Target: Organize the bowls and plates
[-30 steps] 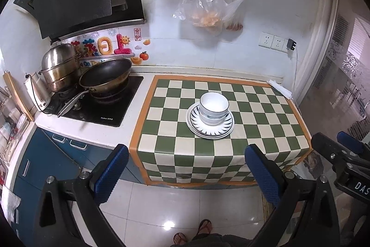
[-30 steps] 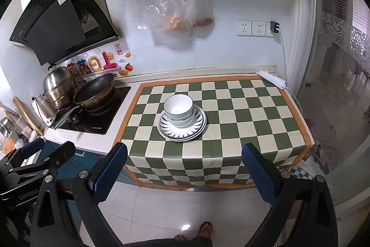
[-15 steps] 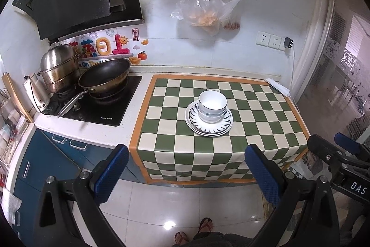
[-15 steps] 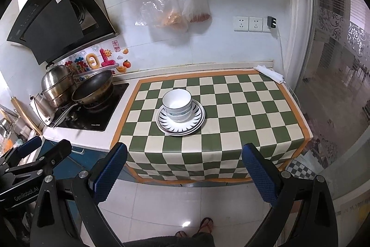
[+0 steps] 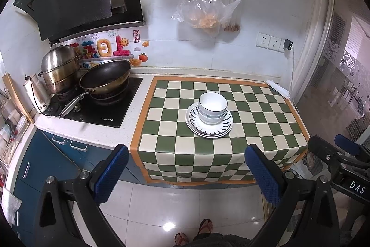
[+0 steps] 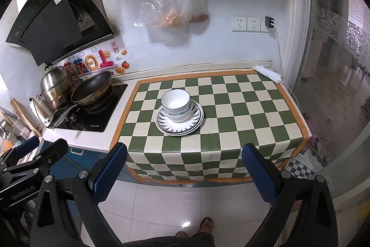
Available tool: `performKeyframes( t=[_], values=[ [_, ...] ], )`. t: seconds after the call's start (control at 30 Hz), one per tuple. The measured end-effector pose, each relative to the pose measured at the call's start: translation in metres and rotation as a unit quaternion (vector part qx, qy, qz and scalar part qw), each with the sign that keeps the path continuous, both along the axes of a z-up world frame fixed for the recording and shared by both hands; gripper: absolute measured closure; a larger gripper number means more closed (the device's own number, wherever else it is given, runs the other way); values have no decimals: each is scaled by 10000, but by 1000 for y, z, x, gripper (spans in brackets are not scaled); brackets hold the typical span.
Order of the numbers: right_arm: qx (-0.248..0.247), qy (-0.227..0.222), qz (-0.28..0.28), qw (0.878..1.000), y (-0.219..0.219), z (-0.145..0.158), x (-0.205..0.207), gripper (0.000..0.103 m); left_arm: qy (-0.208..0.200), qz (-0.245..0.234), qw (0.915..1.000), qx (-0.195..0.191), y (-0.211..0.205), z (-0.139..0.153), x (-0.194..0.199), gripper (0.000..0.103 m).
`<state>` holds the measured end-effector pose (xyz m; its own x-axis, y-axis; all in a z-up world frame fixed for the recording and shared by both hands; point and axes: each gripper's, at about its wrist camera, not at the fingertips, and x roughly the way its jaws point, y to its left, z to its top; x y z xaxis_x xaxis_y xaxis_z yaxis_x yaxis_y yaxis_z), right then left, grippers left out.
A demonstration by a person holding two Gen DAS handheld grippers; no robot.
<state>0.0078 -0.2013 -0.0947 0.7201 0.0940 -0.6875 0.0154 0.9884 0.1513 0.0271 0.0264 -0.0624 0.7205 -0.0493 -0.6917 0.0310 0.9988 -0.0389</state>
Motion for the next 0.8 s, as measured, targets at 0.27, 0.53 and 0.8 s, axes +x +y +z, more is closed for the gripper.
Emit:
performKeyframes(
  t=[0.27,0.53,0.8],
  values=[
    [3,-1,-4,10000,-1,1,0,2,-6,28,10000,3,-1,0,-1,0],
    [10,-8,-2,10000,-1,1,-1,2,-13,25,10000,6,0,0,-1,0],
    [-3,-7,0,10000,-1,2,0,2,-23,17,10000,11,2,1,-1,0]
  ],
)
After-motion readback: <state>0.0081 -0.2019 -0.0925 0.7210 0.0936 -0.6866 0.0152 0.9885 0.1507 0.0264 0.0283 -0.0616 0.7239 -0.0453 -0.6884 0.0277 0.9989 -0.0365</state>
